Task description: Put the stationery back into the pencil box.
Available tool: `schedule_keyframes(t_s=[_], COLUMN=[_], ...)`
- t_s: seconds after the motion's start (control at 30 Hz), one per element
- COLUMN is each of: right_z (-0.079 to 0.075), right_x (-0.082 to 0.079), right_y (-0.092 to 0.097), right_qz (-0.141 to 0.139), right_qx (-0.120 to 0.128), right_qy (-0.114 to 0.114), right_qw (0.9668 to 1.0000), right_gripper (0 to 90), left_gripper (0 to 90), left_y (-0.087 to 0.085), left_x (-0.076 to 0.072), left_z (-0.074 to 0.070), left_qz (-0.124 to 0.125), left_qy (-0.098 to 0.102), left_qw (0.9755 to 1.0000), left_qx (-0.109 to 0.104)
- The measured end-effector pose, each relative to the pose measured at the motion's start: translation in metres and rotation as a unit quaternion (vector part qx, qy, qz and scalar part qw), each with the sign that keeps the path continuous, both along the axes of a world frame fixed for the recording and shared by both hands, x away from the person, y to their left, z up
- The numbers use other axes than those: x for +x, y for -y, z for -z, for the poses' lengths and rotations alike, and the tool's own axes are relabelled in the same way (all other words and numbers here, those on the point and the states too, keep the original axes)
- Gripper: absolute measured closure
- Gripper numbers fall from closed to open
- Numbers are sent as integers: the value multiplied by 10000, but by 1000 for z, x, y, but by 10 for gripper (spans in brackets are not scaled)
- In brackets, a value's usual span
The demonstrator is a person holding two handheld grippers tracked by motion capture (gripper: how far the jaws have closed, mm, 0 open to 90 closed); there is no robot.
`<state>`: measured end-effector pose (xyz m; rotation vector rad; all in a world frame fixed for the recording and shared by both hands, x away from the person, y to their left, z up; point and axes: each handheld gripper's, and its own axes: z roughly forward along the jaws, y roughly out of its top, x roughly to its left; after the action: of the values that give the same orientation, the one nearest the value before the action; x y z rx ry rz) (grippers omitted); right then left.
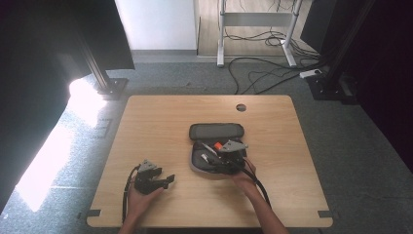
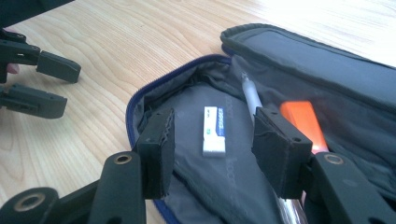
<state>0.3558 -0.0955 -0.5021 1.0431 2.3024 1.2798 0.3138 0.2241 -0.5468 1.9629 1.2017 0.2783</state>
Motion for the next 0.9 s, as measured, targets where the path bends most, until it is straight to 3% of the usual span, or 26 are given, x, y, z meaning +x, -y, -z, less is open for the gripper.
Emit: schedule_keyframes(t_s=[0.57, 0.9], right_z=[3, 11], right_x=[-37, -59], right_y=[63, 105], right_qz=[361, 705], right_qx=[465, 531], right_qy=[153, 233], right_qw=[9982, 9958], right_gripper=[459, 438], left_gripper=[312, 312], left_y=[-1, 1], left_x=[1, 0], left_z=[0, 0], left_qz=[-24, -19], left_qy=[-12, 11], left_qw=[10000, 10000], left_qx=[-40, 31])
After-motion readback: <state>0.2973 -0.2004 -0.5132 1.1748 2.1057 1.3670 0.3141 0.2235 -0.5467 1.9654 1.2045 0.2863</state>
